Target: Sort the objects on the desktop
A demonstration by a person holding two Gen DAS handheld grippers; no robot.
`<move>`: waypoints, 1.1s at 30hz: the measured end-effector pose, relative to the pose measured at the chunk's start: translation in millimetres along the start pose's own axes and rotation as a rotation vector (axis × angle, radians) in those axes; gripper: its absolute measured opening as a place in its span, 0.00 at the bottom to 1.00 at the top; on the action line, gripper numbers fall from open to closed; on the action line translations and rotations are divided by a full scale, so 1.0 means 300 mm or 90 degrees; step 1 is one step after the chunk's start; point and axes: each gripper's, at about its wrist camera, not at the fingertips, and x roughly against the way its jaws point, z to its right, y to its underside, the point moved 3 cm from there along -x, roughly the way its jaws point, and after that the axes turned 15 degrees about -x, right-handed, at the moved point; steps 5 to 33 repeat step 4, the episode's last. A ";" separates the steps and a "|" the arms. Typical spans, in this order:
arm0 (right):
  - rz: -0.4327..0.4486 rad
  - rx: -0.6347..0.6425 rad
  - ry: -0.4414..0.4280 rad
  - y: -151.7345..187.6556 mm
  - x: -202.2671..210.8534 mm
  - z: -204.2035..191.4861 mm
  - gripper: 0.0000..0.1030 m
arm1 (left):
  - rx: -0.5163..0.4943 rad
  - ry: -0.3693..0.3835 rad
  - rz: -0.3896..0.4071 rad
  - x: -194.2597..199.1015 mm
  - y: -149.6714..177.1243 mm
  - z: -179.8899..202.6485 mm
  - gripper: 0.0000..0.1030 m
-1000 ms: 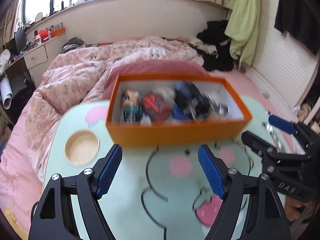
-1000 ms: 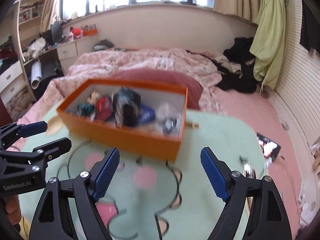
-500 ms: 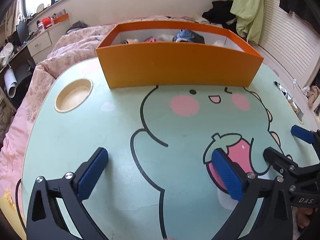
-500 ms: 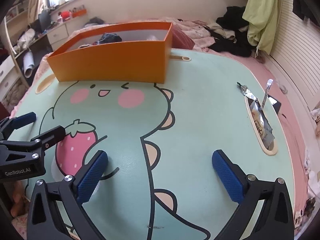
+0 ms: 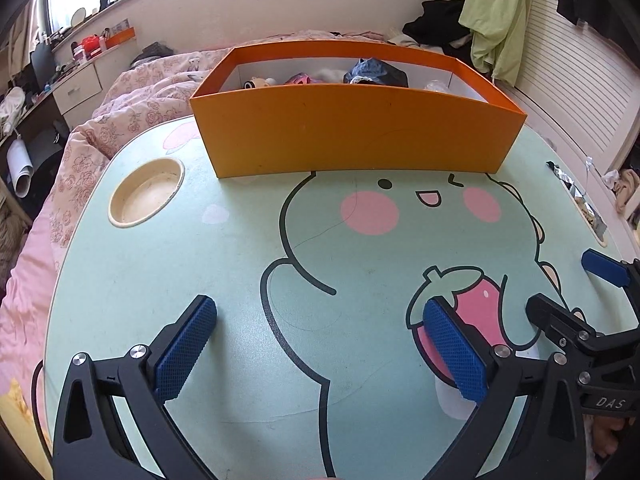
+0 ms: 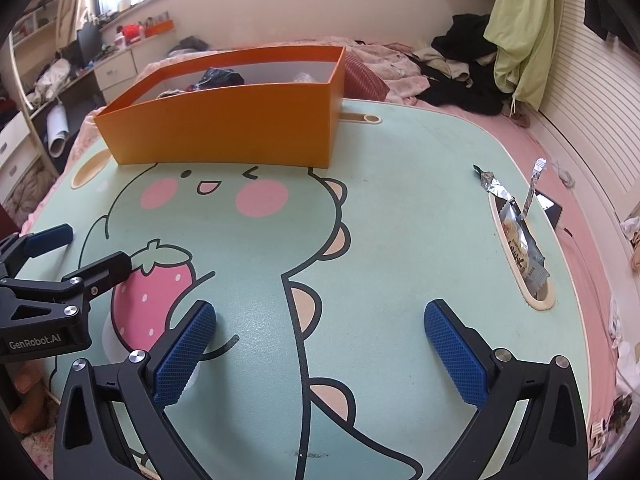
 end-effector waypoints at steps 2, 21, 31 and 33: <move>0.000 0.000 0.000 0.000 0.000 0.000 1.00 | 0.000 0.000 0.000 0.000 -0.001 0.002 1.00; 0.000 0.000 0.000 0.000 0.000 0.000 1.00 | -0.001 0.000 0.001 -0.003 -0.001 0.001 1.00; 0.000 0.000 0.000 0.000 0.000 0.000 1.00 | -0.001 0.000 0.001 -0.003 -0.001 0.001 1.00; 0.000 0.000 0.000 0.000 0.000 0.000 1.00 | -0.001 0.000 0.001 -0.003 -0.001 0.001 1.00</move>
